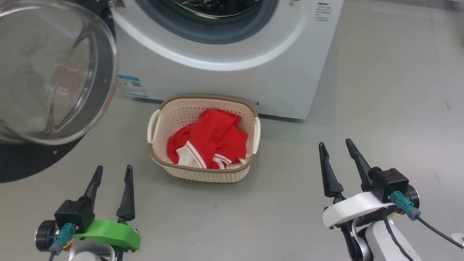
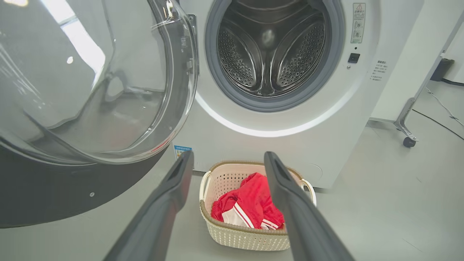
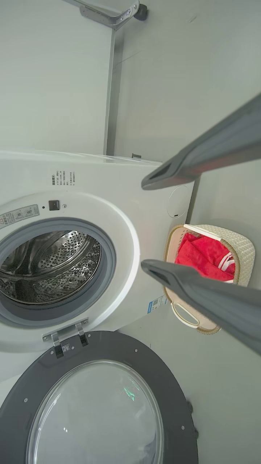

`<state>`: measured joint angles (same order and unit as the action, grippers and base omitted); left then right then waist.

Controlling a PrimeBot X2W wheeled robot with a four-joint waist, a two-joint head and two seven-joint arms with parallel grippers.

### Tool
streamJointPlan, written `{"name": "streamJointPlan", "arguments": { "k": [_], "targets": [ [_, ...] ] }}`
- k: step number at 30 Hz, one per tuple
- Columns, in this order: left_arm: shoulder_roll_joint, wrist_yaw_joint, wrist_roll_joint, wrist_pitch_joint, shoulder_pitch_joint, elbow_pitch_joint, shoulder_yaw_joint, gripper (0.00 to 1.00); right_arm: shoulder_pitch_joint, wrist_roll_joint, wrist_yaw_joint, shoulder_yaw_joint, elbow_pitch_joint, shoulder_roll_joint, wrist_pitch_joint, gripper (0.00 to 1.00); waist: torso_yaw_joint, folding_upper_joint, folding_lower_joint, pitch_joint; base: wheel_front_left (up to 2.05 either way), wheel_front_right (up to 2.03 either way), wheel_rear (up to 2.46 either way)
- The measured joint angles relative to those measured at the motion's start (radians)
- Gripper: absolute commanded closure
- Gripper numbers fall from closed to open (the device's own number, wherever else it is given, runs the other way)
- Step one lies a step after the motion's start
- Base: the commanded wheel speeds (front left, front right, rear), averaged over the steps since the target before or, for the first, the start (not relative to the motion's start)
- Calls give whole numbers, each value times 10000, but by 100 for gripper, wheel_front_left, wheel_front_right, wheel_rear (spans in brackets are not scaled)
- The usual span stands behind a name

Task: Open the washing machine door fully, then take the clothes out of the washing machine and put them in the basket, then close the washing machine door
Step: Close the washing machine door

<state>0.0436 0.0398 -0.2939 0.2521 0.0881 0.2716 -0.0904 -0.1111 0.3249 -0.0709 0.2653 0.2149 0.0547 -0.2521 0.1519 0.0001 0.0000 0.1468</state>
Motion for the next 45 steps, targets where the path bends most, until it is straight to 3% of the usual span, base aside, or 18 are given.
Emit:
{"name": "streamJointPlan", "arguments": {
  "k": [25, 33, 45],
  "targets": [
    [-27, -38, -56, 0, -16, -21, -255, 0, -12, -12, -247, 111, 278, 48, 0, 0, 3259, 0, 0, -406, 0, 0, 0],
    [-25, -54, -140, 0, -64, -52, -88, 0, -10, -6, -324, 337, 355, 19, 0, 0, 3606, 0, 0, -791, 0, 0, 0],
    [-25, -56, -140, 0, -244, -192, -75, 0, 17, 4, -336, 395, 420, 17, 0, 0, 3590, 0, 0, -967, 0, 0, 0]
  ]
}}
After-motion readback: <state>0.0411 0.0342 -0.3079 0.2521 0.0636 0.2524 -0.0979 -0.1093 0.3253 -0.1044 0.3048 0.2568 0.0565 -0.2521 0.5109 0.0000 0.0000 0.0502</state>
